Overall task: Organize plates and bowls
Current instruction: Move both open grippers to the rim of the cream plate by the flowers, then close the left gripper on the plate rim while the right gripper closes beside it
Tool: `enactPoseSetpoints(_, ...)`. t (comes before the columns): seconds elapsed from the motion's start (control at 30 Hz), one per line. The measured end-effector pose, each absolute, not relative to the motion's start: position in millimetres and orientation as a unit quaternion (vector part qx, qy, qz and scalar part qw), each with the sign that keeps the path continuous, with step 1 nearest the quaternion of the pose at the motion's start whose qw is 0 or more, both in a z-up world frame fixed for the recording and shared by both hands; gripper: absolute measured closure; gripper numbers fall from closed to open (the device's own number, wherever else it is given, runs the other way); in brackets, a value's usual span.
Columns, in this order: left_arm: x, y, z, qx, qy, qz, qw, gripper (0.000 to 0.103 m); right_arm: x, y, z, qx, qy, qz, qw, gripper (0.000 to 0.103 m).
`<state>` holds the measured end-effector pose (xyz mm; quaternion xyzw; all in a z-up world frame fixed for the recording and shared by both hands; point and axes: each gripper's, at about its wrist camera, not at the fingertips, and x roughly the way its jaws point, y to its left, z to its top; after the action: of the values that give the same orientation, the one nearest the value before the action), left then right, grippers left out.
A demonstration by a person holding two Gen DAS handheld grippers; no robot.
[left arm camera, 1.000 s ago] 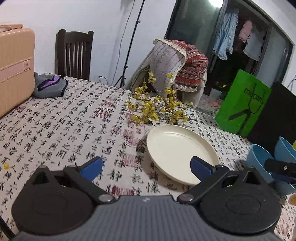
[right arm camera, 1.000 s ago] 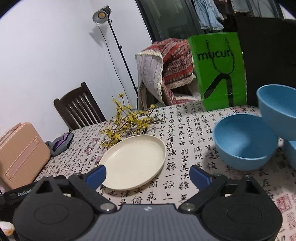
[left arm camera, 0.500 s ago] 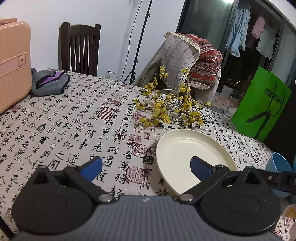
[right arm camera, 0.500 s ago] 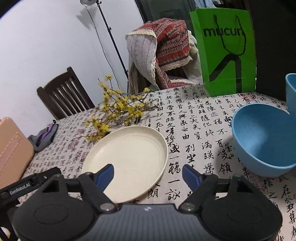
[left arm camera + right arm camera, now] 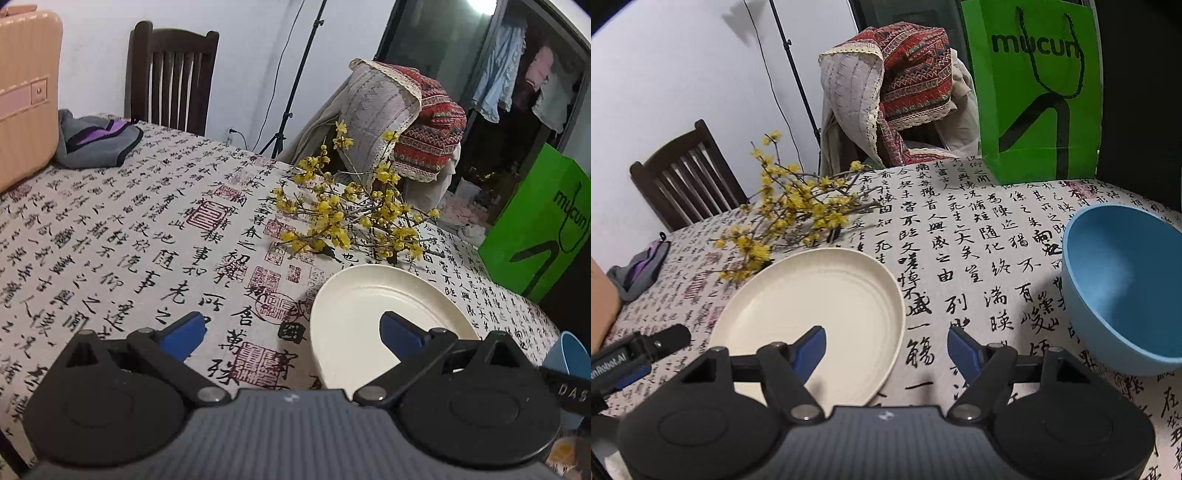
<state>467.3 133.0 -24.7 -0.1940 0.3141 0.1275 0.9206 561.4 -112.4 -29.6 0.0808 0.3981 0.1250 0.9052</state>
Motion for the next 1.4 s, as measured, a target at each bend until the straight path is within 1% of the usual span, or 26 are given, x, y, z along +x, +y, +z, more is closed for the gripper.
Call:
enactPoseSetpoints(0.03,469.8,132.2,-26.7,-0.195,0.315,0.127,0.920,0.000,563.2,-111.9,-31.1,0.079,0.399,0.124,0.905,0.035)
enactPoseSetpoints(0.1,472.8,130.1,-30.0,-0.191,0.314,0.128,0.921,0.000,567.1,-110.5,-33.8,0.076,0.402,0.121,0.905,0.037)
enactPoseSetpoints(0.2,476.7,127.5,-36.5,-0.189,0.314,0.127,0.922,0.005,572.2,-107.9,-37.4,0.069,0.402,0.117,0.905,0.040)
enactPoseSetpoints(0.27,478.7,126.5,-41.3,-0.186,0.314,0.123,0.923,0.011,575.1,-105.7,-40.1,0.061,0.404,0.116,0.905,0.043)
enactPoseSetpoints(0.3,479.3,125.5,-43.4,-0.185,0.312,0.122,0.924,0.012,576.4,-104.6,-41.3,0.057,0.405,0.115,0.905,0.044)
enactPoseSetpoints(0.37,479.4,124.7,-47.0,-0.186,0.306,0.116,0.926,0.020,578.9,-102.9,-43.6,0.053,0.405,0.113,0.906,0.047)
enactPoseSetpoints(0.43,480.3,123.8,-49.9,-0.188,0.302,0.109,0.928,0.024,581.0,-101.9,-45.7,0.050,0.405,0.113,0.906,0.052)
enactPoseSetpoints(0.5,480.4,121.9,-52.1,-0.186,0.299,0.103,0.930,0.026,583.0,-101.3,-47.4,0.049,0.406,0.112,0.905,0.055)
enactPoseSetpoints(0.57,480.4,119.1,-54.2,-0.180,0.296,0.100,0.933,0.032,584.7,-100.6,-49.3,0.047,0.407,0.112,0.905,0.057)
enactPoseSetpoints(0.63,480.4,117.0,-56.2,-0.176,0.295,0.094,0.934,0.037,586.0,-99.4,-50.9,0.044,0.408,0.113,0.905,0.062)
enactPoseSetpoints(0.73,481.6,115.4,-58.4,-0.178,0.295,0.085,0.935,0.045,588.2,-96.6,-52.6,0.038,0.408,0.114,0.905,0.065)
enactPoseSetpoints(0.8,482.0,115.6,-58.8,-0.179,0.294,0.082,0.935,0.048,589.7,-95.1,-53.6,0.036,0.409,0.112,0.905,0.065)
enactPoseSetpoints(0.83,482.1,116.3,-59.3,-0.181,0.294,0.079,0.935,0.052,590.3,-94.4,-54.2,0.035,0.410,0.112,0.905,0.067)
enactPoseSetpoints(0.9,483.2,117.4,-60.9,-0.185,0.297,0.074,0.934,0.055,591.1,-94.1,-55.4,0.038,0.412,0.113,0.903,0.070)
enactPoseSetpoints(1.0,483.8,118.3,-63.6,-0.185,0.301,0.074,0.933,0.061,592.3,-92.9,-56.8,0.041,0.412,0.116,0.903,0.074)
enactPoseSetpoints(1.1,483.8,119.0,-64.4,-0.188,0.303,0.066,0.932,0.071,593.6,-90.6,-58.7,0.042,0.414,0.118,0.902,0.079)
enactPoseSetpoints(1.13,483.9,118.9,-64.8,-0.189,0.304,0.063,0.931,0.076,593.8,-90.0,-59.3,0.042,0.414,0.119,0.901,0.079)
enactPoseSetpoints(1.2,484.5,118.8,-65.5,-0.190,0.306,0.062,0.931,0.078,594.1,-88.8,-60.4,0.041,0.414,0.119,0.902,0.080)
enactPoseSetpoints(1.27,485.3,119.6,-66.7,-0.190,0.309,0.064,0.930,0.083,594.5,-88.8,-61.6,0.040,0.414,0.118,0.902,0.082)
enactPoseSetpoints(1.4,486.5,118.2,-67.9,-0.178,0.311,0.070,0.931,0.085,594.1,-91.2,-64.4,0.039,0.414,0.119,0.902,0.090)
